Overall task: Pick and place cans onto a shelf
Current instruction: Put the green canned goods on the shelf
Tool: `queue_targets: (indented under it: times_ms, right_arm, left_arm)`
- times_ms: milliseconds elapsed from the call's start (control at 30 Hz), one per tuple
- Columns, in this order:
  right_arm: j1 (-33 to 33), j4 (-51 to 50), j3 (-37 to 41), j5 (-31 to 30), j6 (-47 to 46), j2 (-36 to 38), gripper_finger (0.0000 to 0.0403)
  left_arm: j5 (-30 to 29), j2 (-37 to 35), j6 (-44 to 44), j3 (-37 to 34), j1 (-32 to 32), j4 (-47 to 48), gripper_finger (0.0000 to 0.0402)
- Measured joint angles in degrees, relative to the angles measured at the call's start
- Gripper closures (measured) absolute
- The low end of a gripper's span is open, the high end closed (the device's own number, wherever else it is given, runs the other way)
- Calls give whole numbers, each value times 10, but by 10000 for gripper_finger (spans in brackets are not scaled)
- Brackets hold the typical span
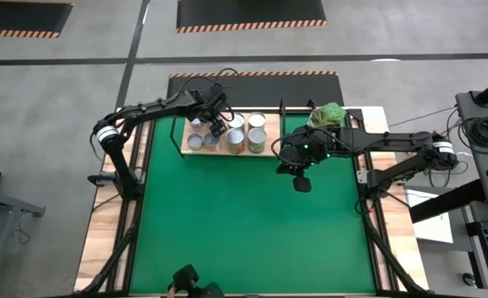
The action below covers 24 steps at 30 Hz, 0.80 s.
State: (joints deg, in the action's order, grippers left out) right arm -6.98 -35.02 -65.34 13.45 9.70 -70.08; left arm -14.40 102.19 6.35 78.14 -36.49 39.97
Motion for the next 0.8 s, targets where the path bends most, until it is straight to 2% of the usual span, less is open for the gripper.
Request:
queue_targets:
  times_ms: [500,667,733,800]
  right_arm:
    - [0,2,0,0,-3,0,385]
    - [0,2,0,0,-3,0,385]
    - [0,2,0,0,-3,-1,385]
    - [0,2,0,0,-3,-1,385]
  left_arm:
    - [0,-14,8,-1,2,13,66]
    - [4,-52,39,-1,3,24,78]
    - [7,-70,61,-1,3,22,92]
    - [36,-82,89,-1,0,19,116]
